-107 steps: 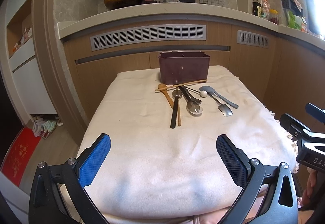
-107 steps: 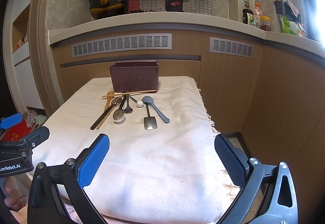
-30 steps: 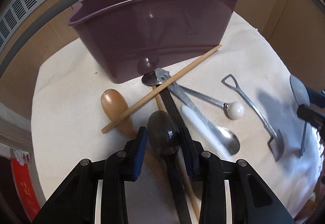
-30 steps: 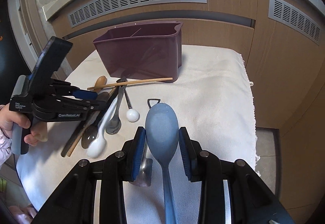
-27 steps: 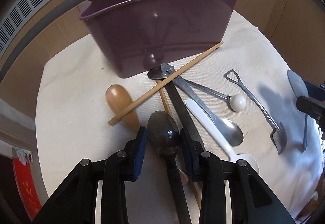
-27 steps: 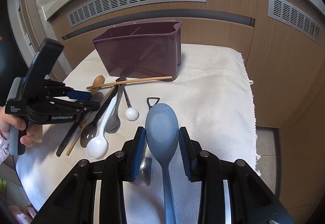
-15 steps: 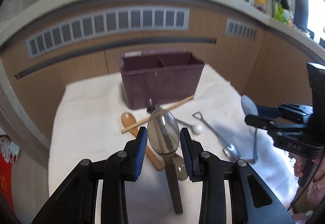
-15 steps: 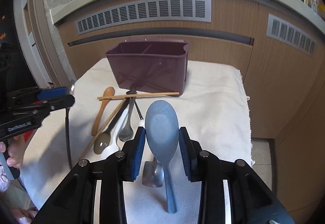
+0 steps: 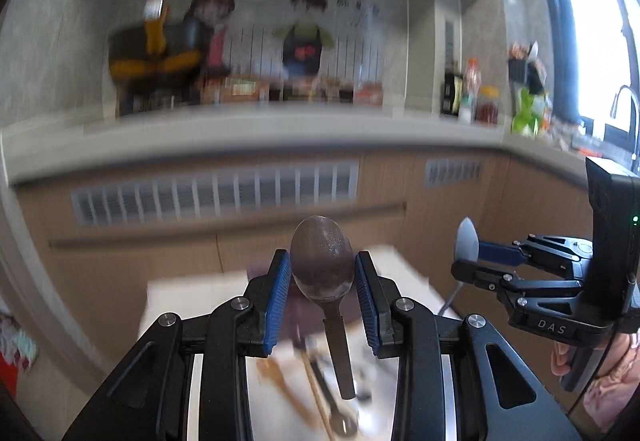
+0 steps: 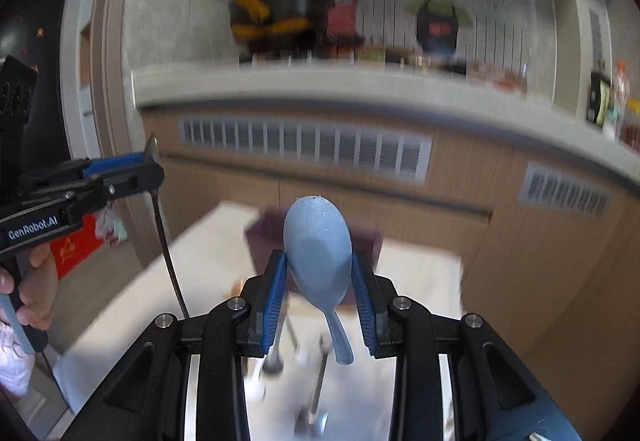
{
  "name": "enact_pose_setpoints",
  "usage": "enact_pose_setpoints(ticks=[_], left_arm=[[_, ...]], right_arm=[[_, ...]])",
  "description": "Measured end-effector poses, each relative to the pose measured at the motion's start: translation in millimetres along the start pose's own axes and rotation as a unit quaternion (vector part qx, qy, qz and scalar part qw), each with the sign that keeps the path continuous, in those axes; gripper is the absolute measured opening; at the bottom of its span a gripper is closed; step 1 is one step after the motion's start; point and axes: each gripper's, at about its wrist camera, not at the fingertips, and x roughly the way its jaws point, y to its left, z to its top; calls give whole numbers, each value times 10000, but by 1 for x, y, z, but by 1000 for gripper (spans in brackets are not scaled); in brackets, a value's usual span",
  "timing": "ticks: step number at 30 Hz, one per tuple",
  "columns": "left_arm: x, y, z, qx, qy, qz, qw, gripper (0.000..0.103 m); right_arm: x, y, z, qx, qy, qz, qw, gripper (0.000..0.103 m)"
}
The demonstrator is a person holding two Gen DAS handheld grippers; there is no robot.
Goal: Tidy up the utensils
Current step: 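Lift both spoons and drop them into the maroon caddy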
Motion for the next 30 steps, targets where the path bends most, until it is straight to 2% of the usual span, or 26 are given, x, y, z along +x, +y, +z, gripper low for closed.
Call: enact_pose_setpoints(ticks=[3, 6, 9, 13, 18, 25, 30], left_arm=[[5, 7, 40, 17, -438, 55, 9990, 34], [21, 18, 62, -92, -664, 61, 9977, 34], [43, 30, 67, -197, -719, 93, 9972, 34], [83, 44, 57, -284, -531, 168, 9980, 34], [129, 49, 22, -294, -199, 194, 9992, 34], [194, 51, -32, -377, 566, 159, 9976, 34], [220, 52, -60, -497, 1042, 63, 9933, 35]], right_arm=[[0, -11, 48, 43, -617, 38, 9981, 30], [15, -22, 74, 223, -873, 105, 9959, 30], [43, -31, 79, 427, -868, 164, 9952, 30], [88, -39, 67, 625, -517, 157, 9966, 30], [143, -48, 32, 859, 82, 258, 9959, 30], [187, -51, -15, 957, 677, 288, 9927, 30], [202, -50, -36, 898, 949, 236, 9912, 32]])
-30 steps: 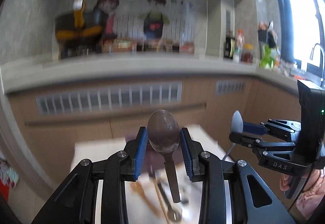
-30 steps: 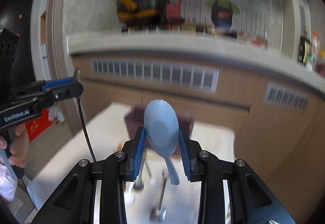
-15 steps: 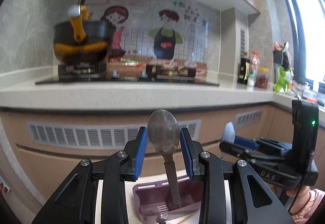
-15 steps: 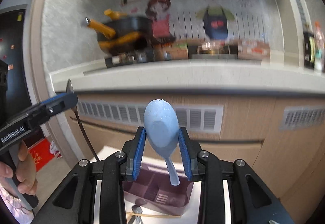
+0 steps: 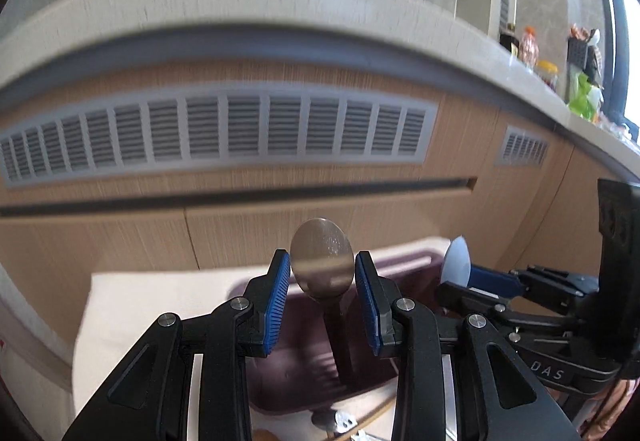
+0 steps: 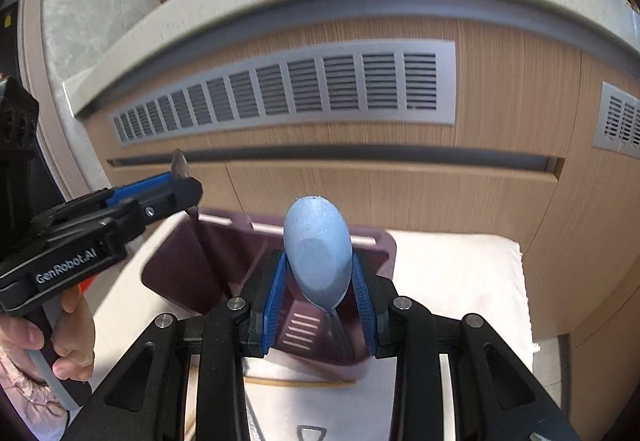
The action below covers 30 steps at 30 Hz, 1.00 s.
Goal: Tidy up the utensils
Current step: 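Lift both spoons and drop them into the maroon caddy, then grasp the wooden spoon with the left tool while the right tool grasps a chopstick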
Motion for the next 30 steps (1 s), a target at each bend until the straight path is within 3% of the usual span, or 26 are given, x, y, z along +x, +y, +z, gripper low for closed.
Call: enact_pose_setpoints(ticks=[4, 8, 11, 13, 18, 22, 25, 30], left_arm=[[-5, 0, -5, -19, 61, -4, 10000, 36], [-32, 4, -10, -60, 59, 99, 9999, 49], [-51, 12, -21, -156, 169, 111, 9997, 49], [-60, 17, -38, -231, 353, 49, 9991, 49], [-57, 16, -83, -136, 1062, -206, 9940, 49], [-31, 9, -108, -47, 1634, -387, 9858, 49], [-10, 8, -111, -176, 1759, -396, 9835, 49], [13, 13, -118, -473, 2133, -505, 9745, 49]], right_arm=[[-2, 2, -4, -72, -4, -65, 10000, 40], [-26, 2, -6, -57, -205, -152, 9997, 63], [-46, 2, -9, -95, -256, -307, 9992, 65], [-55, 5, -18, -178, -205, -470, 9985, 67], [-71, 16, -53, -545, -87, -1208, 9911, 97], [-68, 20, -87, -774, 299, -1357, 9873, 98], [-62, 18, -106, -681, 665, -1258, 9875, 98], [-59, 11, -123, -480, 923, -1118, 9883, 102]])
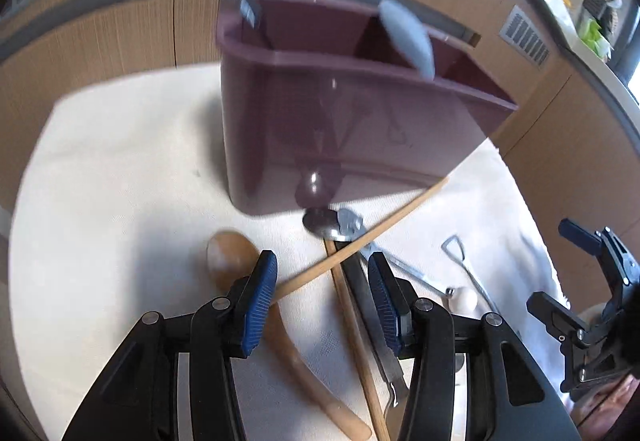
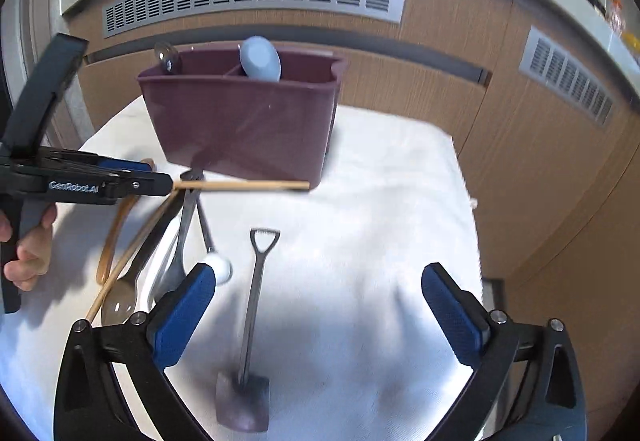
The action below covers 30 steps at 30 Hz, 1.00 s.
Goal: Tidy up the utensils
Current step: 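Grasp the wooden spoon with the left tool while the right tool grasps a chopstick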
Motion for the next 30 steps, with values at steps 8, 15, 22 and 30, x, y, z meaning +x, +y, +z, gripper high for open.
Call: enact_pose_setpoints(ticks=[8, 15, 22, 30], left_arm=[[-25, -15, -41, 221, 144, 186, 9995, 49], [-48, -21, -86, 87, 471, 96, 9988, 55], [-65, -25, -104, 203, 405, 38, 9990, 55], [-67, -30, -82, 512, 155, 35, 9986, 55]], right_arm=[[13, 8, 2, -78, 108, 168, 9998, 102], [36, 41, 13, -413, 301, 620, 9968, 80], [54, 61, 18, -624, 711, 769, 9925, 19], [20, 38, -13, -347, 1025, 900, 9900, 19]])
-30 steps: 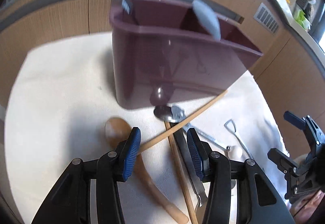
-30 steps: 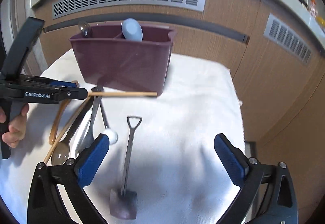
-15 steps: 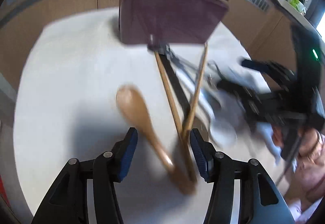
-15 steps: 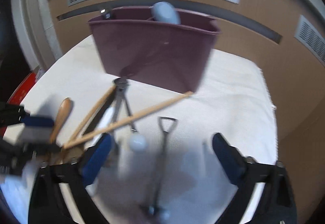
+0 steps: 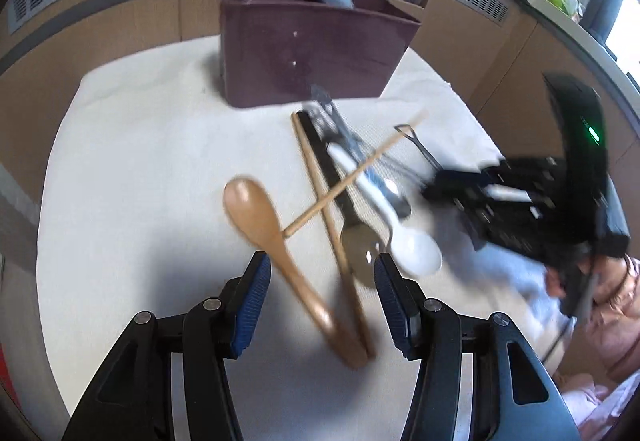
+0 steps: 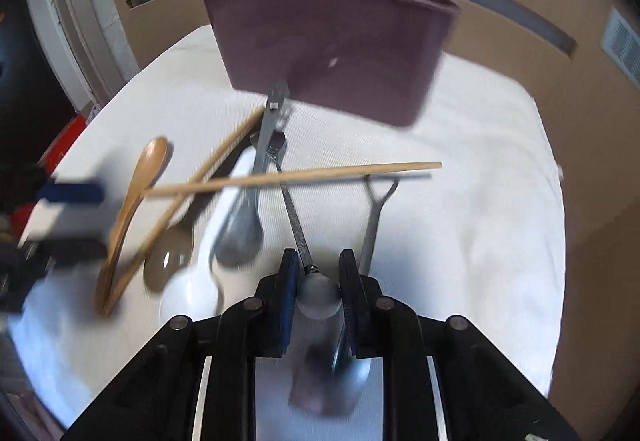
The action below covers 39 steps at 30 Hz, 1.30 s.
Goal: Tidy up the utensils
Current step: 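Grasp the wooden spoon with the left tool while the right tool grasps a chopstick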
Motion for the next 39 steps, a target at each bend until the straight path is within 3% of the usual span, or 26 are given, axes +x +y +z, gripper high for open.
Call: enact_pose_setpoints(ticks=[7, 10, 11, 16, 23, 27, 28, 29, 31, 35, 39], left_arm=[[28, -16, 42, 425, -28, -136, 9990, 55], [46, -21, 52, 530, 175, -169, 9983, 55], [48, -21, 52, 505, 231, -148, 9983, 55], [41, -18, 35, 461, 376, -186, 9981, 55], [-8, 16, 5, -214, 9, 431, 9988, 58], [-26, 42, -9, -701, -52, 608, 9957, 59], [-27, 48, -11, -818, -32, 574, 9950, 59], [-27, 52, -12, -904, -11, 551, 9944, 59], [-25, 59, -11, -1052, 25, 485, 9933, 59], [-2, 54, 3, -1258, 135, 339, 9914, 59], [21, 41, 19, -1292, 182, 672, 9892, 59]], right_arm=[[-25, -12, -28, 140, 23, 51, 9999, 22], [-34, -19, -35, 183, -107, 36, 9998, 35], [-37, -20, -35, 181, -174, -4, 9997, 39], [-45, -20, -31, -35, -436, 18, 9990, 39], [-10, 7, 15, -913, -287, 399, 9946, 39], [20, 21, 29, -1229, 113, 250, 9920, 39], [25, 21, 30, -1204, 187, 233, 9923, 38], [24, 19, 31, -1049, 161, 305, 9939, 23], [21, 13, 31, -754, 254, 411, 9960, 10], [4, -4, 22, -186, 109, 685, 9974, 5], [-11, -21, 10, 313, -3, 784, 9964, 5]])
